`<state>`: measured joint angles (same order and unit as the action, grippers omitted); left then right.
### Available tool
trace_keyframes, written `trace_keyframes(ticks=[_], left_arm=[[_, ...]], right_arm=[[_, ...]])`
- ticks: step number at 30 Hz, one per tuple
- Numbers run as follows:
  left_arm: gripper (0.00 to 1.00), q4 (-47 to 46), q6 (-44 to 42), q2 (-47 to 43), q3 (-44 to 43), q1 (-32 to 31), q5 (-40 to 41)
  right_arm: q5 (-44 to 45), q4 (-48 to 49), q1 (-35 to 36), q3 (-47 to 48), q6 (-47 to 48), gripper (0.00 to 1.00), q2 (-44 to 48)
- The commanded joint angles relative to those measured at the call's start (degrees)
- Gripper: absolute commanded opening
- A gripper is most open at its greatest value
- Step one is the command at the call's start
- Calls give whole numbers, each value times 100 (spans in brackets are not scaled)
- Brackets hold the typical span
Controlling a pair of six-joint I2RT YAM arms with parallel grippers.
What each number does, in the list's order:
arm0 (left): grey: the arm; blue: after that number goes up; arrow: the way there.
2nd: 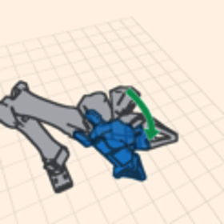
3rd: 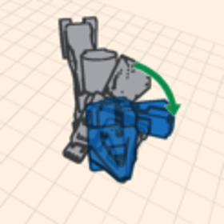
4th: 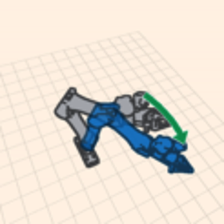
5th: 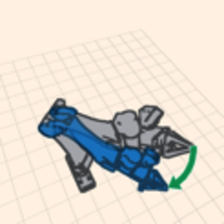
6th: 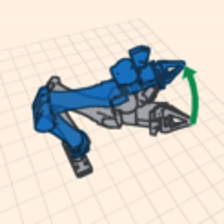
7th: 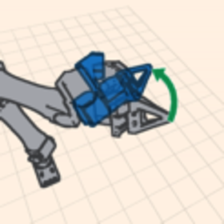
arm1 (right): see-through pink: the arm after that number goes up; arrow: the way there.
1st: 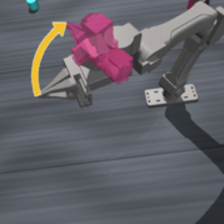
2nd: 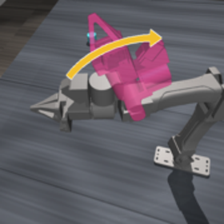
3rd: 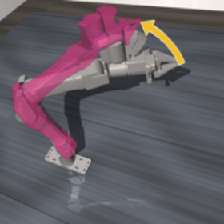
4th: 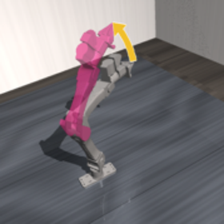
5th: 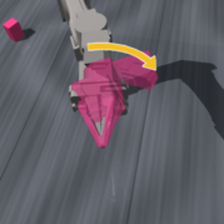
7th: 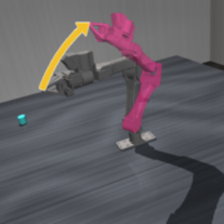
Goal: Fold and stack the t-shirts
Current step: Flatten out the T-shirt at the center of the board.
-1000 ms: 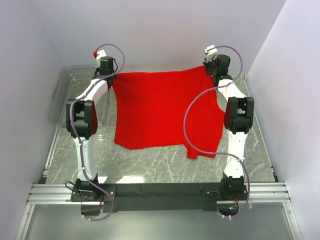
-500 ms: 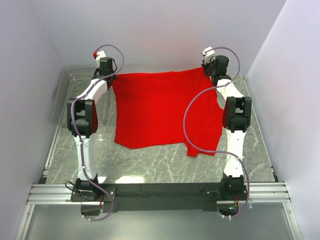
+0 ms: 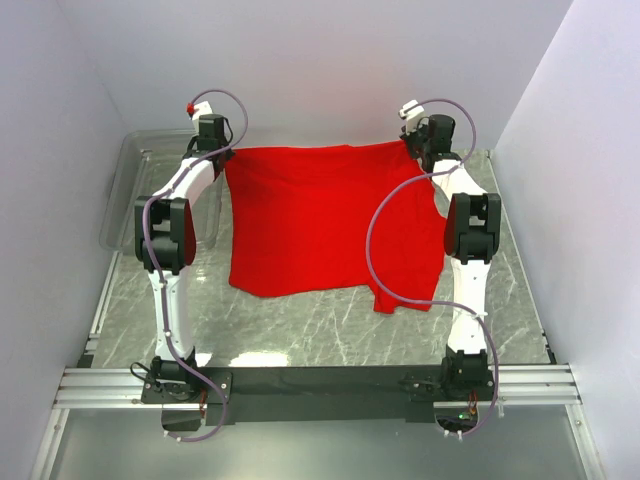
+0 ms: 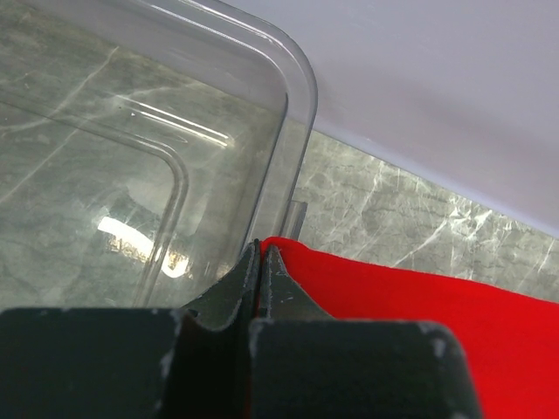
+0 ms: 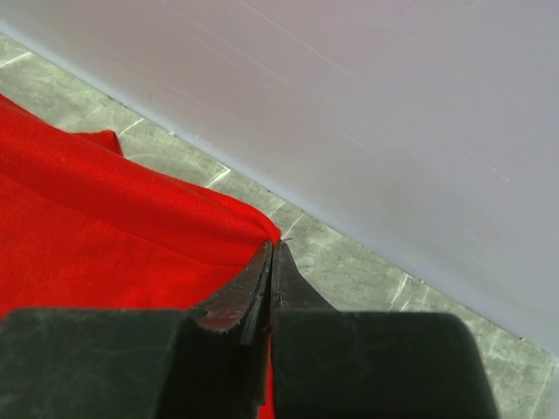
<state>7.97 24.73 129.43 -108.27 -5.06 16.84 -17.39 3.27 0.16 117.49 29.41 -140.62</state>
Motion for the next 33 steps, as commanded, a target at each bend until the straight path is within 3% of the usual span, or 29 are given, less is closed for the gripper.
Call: trace_keyframes(ticks=[1, 13, 33], left_arm=[[1, -50, -56, 232, -238, 31, -137], [1, -32, -153, 285, -327, 14, -164], [2, -1069, -812, -488, 631, -21, -647]], right_arm=[[-19, 139, -69, 108, 171, 0, 78], [-370, 332, -157, -314, 56, 0, 430], [-819, 368, -306, -517, -260, 0, 729]])
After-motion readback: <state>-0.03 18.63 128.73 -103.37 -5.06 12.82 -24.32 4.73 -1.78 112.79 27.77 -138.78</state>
